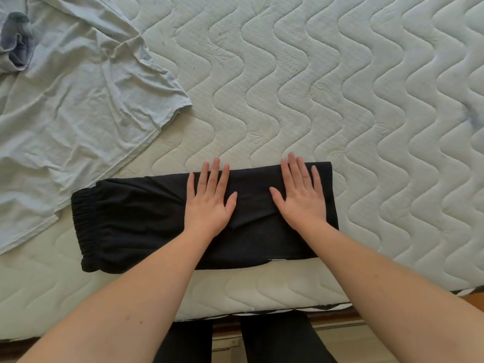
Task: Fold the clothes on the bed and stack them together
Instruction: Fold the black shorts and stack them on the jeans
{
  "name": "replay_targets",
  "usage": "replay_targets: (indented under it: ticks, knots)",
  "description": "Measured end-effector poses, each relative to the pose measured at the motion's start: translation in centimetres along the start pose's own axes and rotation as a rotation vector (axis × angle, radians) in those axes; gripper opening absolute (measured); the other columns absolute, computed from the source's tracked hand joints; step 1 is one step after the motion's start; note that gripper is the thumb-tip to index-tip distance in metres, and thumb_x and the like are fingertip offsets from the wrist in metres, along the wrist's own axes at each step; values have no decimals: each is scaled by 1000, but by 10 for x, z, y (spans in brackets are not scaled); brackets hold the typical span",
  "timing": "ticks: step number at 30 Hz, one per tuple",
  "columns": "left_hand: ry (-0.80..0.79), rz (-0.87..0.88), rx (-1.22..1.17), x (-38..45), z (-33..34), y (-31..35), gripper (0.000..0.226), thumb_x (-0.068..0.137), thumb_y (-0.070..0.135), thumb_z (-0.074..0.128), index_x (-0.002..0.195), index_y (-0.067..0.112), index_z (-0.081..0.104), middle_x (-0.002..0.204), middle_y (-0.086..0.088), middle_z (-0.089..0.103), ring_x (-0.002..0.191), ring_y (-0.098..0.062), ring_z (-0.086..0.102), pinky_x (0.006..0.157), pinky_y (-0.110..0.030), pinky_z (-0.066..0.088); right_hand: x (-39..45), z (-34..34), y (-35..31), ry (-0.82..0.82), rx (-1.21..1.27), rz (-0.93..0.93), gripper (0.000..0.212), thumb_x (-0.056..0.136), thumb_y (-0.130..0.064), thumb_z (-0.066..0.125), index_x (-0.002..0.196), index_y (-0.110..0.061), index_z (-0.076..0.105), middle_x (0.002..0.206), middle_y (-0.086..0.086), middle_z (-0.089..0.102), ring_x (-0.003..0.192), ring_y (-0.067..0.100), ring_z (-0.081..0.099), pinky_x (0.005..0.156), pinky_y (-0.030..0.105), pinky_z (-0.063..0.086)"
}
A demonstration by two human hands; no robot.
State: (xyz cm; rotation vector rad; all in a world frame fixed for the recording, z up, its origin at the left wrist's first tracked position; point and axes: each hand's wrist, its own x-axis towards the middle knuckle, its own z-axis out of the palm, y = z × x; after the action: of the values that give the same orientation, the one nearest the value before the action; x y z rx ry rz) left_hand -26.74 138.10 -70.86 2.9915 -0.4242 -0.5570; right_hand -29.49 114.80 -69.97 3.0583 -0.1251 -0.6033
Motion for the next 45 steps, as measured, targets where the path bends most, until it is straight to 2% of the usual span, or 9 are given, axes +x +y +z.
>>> replay_targets:
  ticks: [6,9,13,19,26,31,38,42,45]
  knots:
    - [-68,10,23,2,-9,3,70,100,55,13,153,26,-22,158,1,-30,146,-17,-27,120,-49,-13,-8,-10,51,-94,137,211,86,93,-72,14,155,-21,-14,164,-4,-15,150,14,-15,121,42,-10]
    - [14,134,42,-9,-16,7,67,102,50,19,156,22,-9,163,-1,-18,150,-17,-15,122,-47,-5,-18,-21,51,6,390,470,89,90,-69,40,155,-16,11,162,7,13,149,24,12,118,45,10]
    - [40,206,37,-34,-13,1,68,101,46,25,158,17,4,165,-5,-1,152,-23,5,123,-46,8,-26,-25,52,-11,590,744,73,75,-71,63,122,-15,51,129,10,49,124,31,43,103,47,33]
    - [-62,151,109,-62,-6,-20,67,101,50,23,159,22,5,166,-8,-2,153,-26,2,122,-47,10,-28,-27,61,-134,691,493,50,85,-63,59,103,-16,61,101,3,65,98,26,60,84,41,52]
    - [-81,265,115,-49,-11,11,62,101,51,20,158,30,7,166,-6,1,153,-26,2,122,-49,8,-37,-27,106,-113,697,449,39,91,-59,52,101,-22,46,86,-2,56,84,26,55,69,35,40]
    - [-162,367,123,-36,-7,58,63,101,57,12,157,34,-4,166,-4,-4,152,-26,-5,121,-54,0,-47,-24,151,-118,726,537,36,96,-49,51,112,-17,48,109,12,64,103,37,59,77,37,43]
    - [-357,344,105,-24,0,60,66,94,65,-1,141,40,-40,149,4,-47,134,-18,-48,108,-50,-33,-53,-61,134,-129,762,378,50,101,-37,48,148,-25,38,143,6,53,129,31,49,104,36,36]
    - [-459,392,-27,-18,-25,59,62,100,60,9,154,38,-14,158,5,-31,145,-17,-31,115,-47,-22,-72,-101,98,-90,781,279,42,100,-35,48,142,-36,43,126,3,64,113,28,58,88,28,38]
    - [-226,390,-315,-9,-59,32,47,104,44,33,146,28,44,160,1,30,149,-17,20,120,-41,11,-86,-127,63,-88,752,232,42,101,-34,47,142,-38,42,98,6,69,85,26,59,75,31,41]
